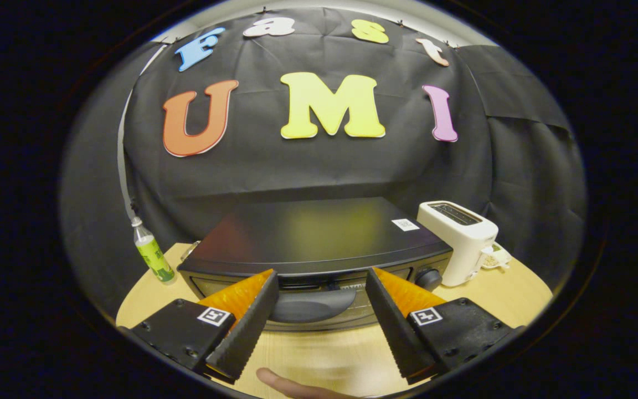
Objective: Open the toaster oven, put the food inside, and close the toaster oven door.
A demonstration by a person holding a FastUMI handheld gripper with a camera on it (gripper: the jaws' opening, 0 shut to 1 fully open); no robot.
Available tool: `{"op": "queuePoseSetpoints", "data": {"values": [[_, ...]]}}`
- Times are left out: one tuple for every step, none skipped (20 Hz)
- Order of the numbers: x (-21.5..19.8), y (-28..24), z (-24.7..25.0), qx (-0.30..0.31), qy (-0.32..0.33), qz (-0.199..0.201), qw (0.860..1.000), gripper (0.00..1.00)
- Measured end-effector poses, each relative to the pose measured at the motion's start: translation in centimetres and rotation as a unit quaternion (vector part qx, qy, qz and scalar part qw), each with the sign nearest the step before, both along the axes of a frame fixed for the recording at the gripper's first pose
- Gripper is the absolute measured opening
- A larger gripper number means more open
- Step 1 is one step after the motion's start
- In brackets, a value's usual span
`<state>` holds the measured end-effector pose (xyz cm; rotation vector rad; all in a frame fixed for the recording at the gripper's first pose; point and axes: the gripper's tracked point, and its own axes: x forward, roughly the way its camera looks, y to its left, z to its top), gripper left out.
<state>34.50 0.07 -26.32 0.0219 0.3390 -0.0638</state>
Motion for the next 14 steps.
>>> {"op": "queuePoseSetpoints", "data": {"values": [[0.2,0.2,-0.4,-0.001,0.004,0.002,1.0,1.0],[0.4,0.4,-0.5,-0.004,0.006,0.003,1.0,1.0],[0.4,0.5,-0.4,-0.006,0.004,0.0,1.0,1.0],[0.4,0.6,-0.1,-0.011,0.005,-0.002,1.0,1.0],[0.4,1.3,-0.1,-0.017,0.003,0.011,1.0,1.0],[0.6,1.6,-0.2,-0.022,0.005,0.015,1.0,1.0],[0.5,1.8,-0.8,-0.027,0.023,0.02,0.999,1.0],[0.7,1.9,-0.2,-0.026,0.011,0.018,0.999,1.0],[0.7,1.8,-0.7,-0.024,0.019,0.019,0.999,1.0],[0.7,1.9,-0.3,-0.02,0.011,0.02,1.0,1.0],[0.7,1.7,-0.8,-0.018,0.018,0.022,0.999,1.0],[0.6,1.6,-0.7,-0.013,0.014,0.021,1.0,1.0],[0.3,1.6,-0.9,-0.011,0.015,0.019,1.0,1.0],[-0.2,1.7,-0.9,-0.013,0.016,0.016,1.0,1.0]]}}
